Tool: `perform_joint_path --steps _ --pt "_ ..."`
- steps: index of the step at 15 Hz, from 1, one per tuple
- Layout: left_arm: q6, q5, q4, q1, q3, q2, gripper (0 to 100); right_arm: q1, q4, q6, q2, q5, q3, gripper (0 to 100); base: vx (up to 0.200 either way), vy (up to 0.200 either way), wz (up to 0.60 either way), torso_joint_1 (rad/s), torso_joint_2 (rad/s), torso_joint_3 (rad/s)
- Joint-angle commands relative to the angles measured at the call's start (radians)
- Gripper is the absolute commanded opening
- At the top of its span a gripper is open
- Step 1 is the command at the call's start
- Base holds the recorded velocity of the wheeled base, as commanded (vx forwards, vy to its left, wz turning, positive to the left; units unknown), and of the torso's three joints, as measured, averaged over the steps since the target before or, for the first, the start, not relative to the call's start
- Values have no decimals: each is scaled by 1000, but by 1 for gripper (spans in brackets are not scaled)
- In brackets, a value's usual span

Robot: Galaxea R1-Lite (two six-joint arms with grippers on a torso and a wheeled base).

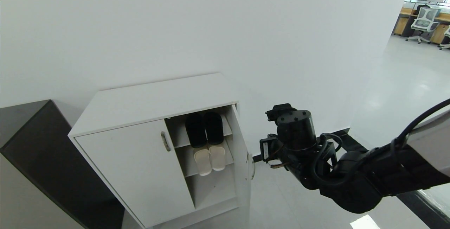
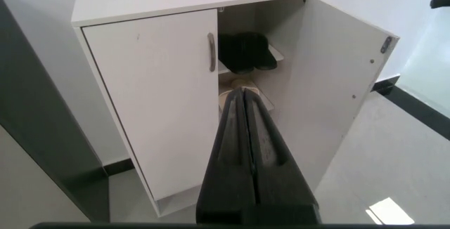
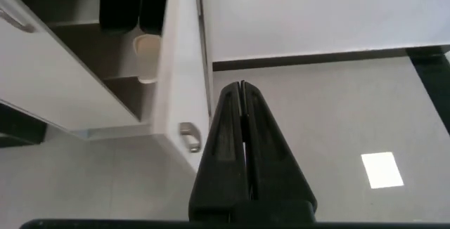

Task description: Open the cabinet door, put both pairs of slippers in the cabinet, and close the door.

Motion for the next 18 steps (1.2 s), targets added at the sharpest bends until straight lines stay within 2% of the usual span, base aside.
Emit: perform_joint_path --steps 1,3,10,15,18 --pt "-1 -1 0 1 0 0 0 -21 -48 -19 75 2 -5 0 0 0 0 0 0 0" --pt "-1 1 0 0 0 0 0 -21 -64 -65 81 1 15 0 0 0 0 0 0 0" --pt "-2 1 0 0 0 0 0 -25 -96 -91 88 -1 20 0 0 0 0 0 0 0" --pt "-2 1 0 0 0 0 0 -25 -137 -91 93 -1 24 0 0 0 600 0 6 2" --pt "-2 1 0 0 0 0 0 -27 -182 -100 95 8 41 0 0 0 0 0 0 0"
